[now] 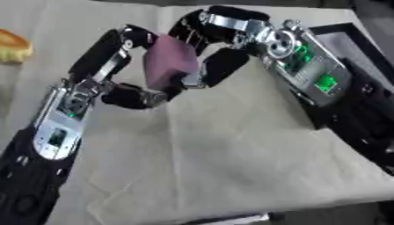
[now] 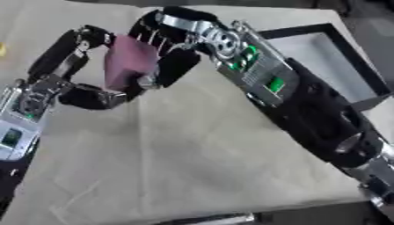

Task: Pick up the objects with one hand, pass them to the other hand, and then place them into the box on the other side of the table.

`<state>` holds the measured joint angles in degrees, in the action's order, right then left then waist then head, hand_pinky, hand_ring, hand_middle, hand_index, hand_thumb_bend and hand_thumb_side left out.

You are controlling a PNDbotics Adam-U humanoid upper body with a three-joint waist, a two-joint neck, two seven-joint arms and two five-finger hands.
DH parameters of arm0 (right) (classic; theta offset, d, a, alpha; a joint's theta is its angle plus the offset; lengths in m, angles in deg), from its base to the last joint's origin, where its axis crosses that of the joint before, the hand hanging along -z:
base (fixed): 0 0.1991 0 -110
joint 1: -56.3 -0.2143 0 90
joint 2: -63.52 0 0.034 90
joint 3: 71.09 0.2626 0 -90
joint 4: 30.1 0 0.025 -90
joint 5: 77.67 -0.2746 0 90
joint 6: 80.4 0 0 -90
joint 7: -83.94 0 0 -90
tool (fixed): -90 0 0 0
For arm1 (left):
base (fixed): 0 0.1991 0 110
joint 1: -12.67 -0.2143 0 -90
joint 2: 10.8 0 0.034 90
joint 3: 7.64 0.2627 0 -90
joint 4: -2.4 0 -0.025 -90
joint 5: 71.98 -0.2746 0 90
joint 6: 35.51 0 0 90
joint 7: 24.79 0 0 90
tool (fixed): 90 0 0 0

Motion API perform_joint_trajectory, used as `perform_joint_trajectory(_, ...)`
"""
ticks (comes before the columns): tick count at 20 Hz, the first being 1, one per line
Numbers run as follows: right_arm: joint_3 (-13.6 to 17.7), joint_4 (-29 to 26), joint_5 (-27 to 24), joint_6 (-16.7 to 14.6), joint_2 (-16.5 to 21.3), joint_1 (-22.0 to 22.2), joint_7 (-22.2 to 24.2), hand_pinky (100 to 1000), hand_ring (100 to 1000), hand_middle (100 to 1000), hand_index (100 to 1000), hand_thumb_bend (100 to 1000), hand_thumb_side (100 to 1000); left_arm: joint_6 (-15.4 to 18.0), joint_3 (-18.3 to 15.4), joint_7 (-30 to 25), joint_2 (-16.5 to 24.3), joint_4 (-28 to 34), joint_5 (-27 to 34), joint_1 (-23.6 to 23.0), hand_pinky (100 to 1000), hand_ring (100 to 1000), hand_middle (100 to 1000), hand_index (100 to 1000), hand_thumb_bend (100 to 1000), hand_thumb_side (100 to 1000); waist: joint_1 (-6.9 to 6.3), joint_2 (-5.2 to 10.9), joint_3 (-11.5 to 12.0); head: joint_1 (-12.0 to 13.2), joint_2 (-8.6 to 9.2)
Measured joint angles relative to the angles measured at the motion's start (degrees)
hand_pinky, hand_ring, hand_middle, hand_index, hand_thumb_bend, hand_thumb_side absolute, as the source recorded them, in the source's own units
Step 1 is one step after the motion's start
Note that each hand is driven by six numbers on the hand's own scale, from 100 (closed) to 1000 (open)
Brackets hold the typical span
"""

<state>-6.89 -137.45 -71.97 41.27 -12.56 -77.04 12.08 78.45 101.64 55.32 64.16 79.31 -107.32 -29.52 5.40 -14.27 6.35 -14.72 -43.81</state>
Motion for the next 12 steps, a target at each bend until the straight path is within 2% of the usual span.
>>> perform_joint_trajectory(2,0.0,0.0,-0.4,0.1,0.0,0.0,-0.4,718,652,465,574,188,100,0.0,0.0,-0.1,0.0,0.0,0.0,0.0,703,644,489,565,100,160,0.0,0.0,0.0,0.0,0.0)
perform_joint_trajectory(3,0.0,0.0,-0.6,0.2,0.0,0.0,-0.6,717,649,461,570,191,100,-0.1,0.0,-0.3,0.0,0.0,-0.1,0.0,722,679,525,643,100,111,0.0,0.0,0.0,0.0,0.0)
perform_joint_trajectory(5,0.0,0.0,-0.9,0.4,0.0,0.1,-0.9,714,644,454,562,200,100,-0.2,0.0,-0.9,0.0,0.0,-0.7,0.1,739,723,578,734,100,109,0.0,0.0,0.0,0.0,0.0)
perform_joint_trajectory(6,0.1,0.0,-0.9,0.6,0.0,0.1,-1.0,713,641,449,557,204,100,-0.3,0.0,-1.3,0.0,0.0,-1.2,0.1,743,740,596,758,100,215,0.0,0.0,0.0,-0.1,0.0)
perform_joint_trajectory(7,0.2,0.0,-1.0,0.6,0.0,0.2,-1.1,712,639,447,555,208,100,-0.5,0.0,-1.5,0.0,0.0,-1.6,0.2,749,756,617,787,122,372,0.0,0.0,-0.1,-0.1,0.0)
perform_joint_trajectory(9,0.4,0.0,-1.0,0.8,0.0,0.3,-1.2,711,637,443,552,214,100,-0.9,0.0,-1.6,0.0,-0.1,-2.8,0.2,752,770,630,801,249,528,0.0,0.0,-0.1,-0.1,0.0)
perform_joint_trajectory(10,0.7,0.0,-1.1,0.8,0.0,0.3,-1.3,710,636,442,551,215,100,-1.3,0.0,-1.4,0.0,-0.2,-3.3,0.2,754,773,632,802,280,569,0.0,0.0,-0.1,-0.1,0.0)
perform_joint_trajectory(11,0.9,-0.1,-1.2,0.8,0.0,0.3,-1.4,710,636,442,551,215,100,-1.7,0.0,-1.0,0.0,-0.3,-3.7,0.2,754,773,632,802,280,569,0.0,0.0,-0.2,-0.2,0.0)
perform_joint_trajectory(12,1.1,-0.2,-1.3,0.8,0.0,0.3,-1.4,709,634,441,549,219,100,-2.0,0.0,-0.6,-0.1,-0.4,-4.1,0.2,755,780,636,803,354,669,0.0,0.0,-0.2,-0.2,0.0)
